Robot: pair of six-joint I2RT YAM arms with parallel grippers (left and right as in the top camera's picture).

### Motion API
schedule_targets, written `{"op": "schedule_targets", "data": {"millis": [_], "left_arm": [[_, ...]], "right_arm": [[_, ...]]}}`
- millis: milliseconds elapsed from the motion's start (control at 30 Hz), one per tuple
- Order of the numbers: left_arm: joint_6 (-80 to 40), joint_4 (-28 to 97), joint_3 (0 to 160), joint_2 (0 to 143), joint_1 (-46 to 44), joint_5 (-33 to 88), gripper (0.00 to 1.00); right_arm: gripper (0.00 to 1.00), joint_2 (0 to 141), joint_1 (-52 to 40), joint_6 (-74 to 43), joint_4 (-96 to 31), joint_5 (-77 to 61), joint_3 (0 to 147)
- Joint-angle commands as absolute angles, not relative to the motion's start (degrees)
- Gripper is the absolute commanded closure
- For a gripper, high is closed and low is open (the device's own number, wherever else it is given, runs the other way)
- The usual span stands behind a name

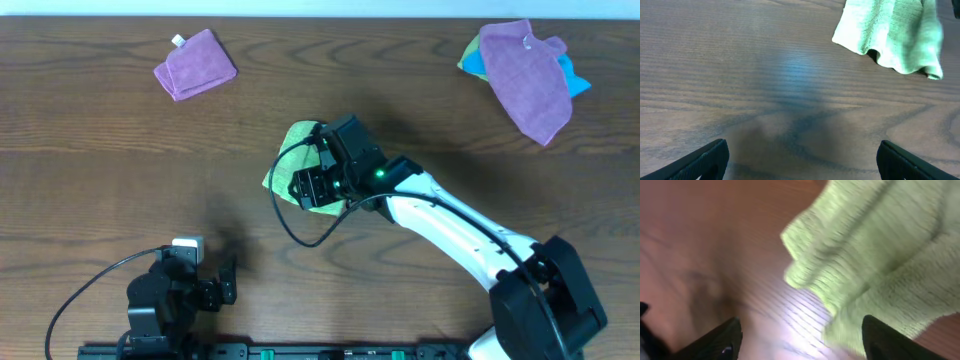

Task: Fold the cloth

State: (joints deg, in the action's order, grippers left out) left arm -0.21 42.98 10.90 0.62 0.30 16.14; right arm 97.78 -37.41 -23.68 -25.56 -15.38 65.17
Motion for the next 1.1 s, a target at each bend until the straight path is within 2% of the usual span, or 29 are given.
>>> {"op": "schedule_targets", "data": {"millis": [0, 200, 367, 467, 633, 1067], "left_arm": [[-0.4, 43.0, 10.1, 0.2, 0.1, 16.6, 0.05], [-0.4, 43.0, 10.1, 0.2, 0.1, 16.6, 0.05], [-0.4, 43.0, 10.1, 0.2, 0.1, 16.6, 0.05], [-0.5, 43.0, 10.1, 0.2, 0.1, 16.6, 0.05], [-0.5, 42.6, 10.1, 0.2, 0.1, 16.6, 0.05], [-0.5, 40.9, 10.1, 0.2, 0.1, 16.6, 0.04]], "right_arm": [[0.22, 97.9, -36.4, -23.6, -27.8, -11.5, 65.1], [0.18, 97.9, -34.0, -27.0, -38.3, -5.0, 65.0], [0.20, 98.0, -32.2, -28.3, -39.2, -4.5, 63.1], [0.30, 98.2, -31.9, -30.4, -36.8, -5.0, 60.9], [0.41, 98.2, -31.9, -34.7, -31.0, -5.0, 55.8], [0.48, 98.3, -31.9, -42.4, -13.4, -9.5, 45.7]]}}
